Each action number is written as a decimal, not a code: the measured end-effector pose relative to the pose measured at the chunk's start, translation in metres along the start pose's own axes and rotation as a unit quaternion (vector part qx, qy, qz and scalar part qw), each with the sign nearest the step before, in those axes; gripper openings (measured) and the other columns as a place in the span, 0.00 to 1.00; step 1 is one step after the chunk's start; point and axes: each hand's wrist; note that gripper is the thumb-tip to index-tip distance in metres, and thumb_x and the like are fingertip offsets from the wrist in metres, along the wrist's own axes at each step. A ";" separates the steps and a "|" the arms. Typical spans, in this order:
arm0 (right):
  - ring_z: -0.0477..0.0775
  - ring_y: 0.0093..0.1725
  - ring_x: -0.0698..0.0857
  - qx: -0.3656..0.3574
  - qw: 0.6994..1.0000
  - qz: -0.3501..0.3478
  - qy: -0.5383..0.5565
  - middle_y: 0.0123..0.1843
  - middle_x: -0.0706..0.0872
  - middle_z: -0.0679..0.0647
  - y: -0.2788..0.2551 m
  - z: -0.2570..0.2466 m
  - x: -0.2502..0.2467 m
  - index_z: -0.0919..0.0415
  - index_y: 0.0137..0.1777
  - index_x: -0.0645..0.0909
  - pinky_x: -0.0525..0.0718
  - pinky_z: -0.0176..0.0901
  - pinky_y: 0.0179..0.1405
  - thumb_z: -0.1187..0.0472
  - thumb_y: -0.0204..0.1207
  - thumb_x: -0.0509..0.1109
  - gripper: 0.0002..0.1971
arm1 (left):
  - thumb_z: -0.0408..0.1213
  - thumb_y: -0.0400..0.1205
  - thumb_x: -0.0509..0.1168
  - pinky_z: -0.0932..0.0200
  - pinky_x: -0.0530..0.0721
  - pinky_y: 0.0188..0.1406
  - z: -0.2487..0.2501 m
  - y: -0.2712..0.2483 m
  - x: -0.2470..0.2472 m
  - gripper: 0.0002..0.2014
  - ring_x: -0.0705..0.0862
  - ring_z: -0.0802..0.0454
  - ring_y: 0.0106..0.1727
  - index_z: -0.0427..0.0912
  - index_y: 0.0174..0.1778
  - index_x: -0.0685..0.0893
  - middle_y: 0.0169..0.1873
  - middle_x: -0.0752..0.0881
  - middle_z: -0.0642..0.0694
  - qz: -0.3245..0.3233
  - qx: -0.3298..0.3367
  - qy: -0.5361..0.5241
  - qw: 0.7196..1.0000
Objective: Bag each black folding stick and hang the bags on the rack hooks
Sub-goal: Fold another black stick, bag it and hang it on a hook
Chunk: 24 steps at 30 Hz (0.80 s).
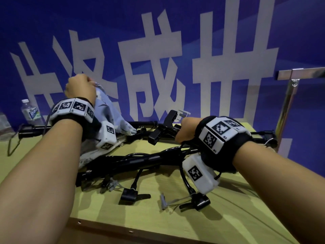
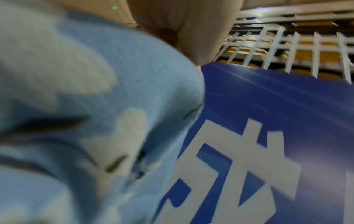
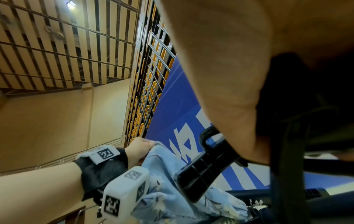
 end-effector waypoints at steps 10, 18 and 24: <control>0.48 0.32 0.71 0.020 0.999 0.027 0.021 0.35 0.70 0.53 0.017 0.014 -0.003 0.66 0.64 0.73 0.70 0.33 0.26 0.59 0.80 0.64 0.16 | 0.27 0.86 0.51 0.66 0.85 0.37 0.001 0.019 -0.008 0.12 0.87 0.61 0.27 0.40 0.39 0.74 0.23 0.88 0.52 -0.054 -0.186 -0.666 0.720; 0.49 0.35 0.74 0.026 0.998 0.033 0.040 0.34 0.70 0.52 0.019 0.019 -0.010 0.67 0.66 0.74 0.70 0.33 0.27 0.59 0.80 0.64 0.18 | 0.30 0.88 0.51 0.56 0.89 0.39 0.047 0.011 -0.007 0.08 0.90 0.51 0.40 0.37 0.45 0.73 0.48 0.87 0.37 -0.116 -0.072 -0.696 0.704; 0.47 0.30 0.69 0.041 0.997 0.056 0.039 0.33 0.68 0.53 0.004 0.034 -0.029 0.63 0.45 0.70 0.68 0.33 0.26 0.62 0.81 0.61 0.06 | 0.21 0.83 0.57 0.54 0.88 0.49 0.100 0.000 -0.037 0.10 0.87 0.43 0.54 0.41 0.49 0.71 0.62 0.76 0.36 -0.163 0.013 -0.704 0.691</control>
Point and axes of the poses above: each hand's wrist, its own y-axis towards the middle knuckle, its own x-axis out of the palm, z = x × y
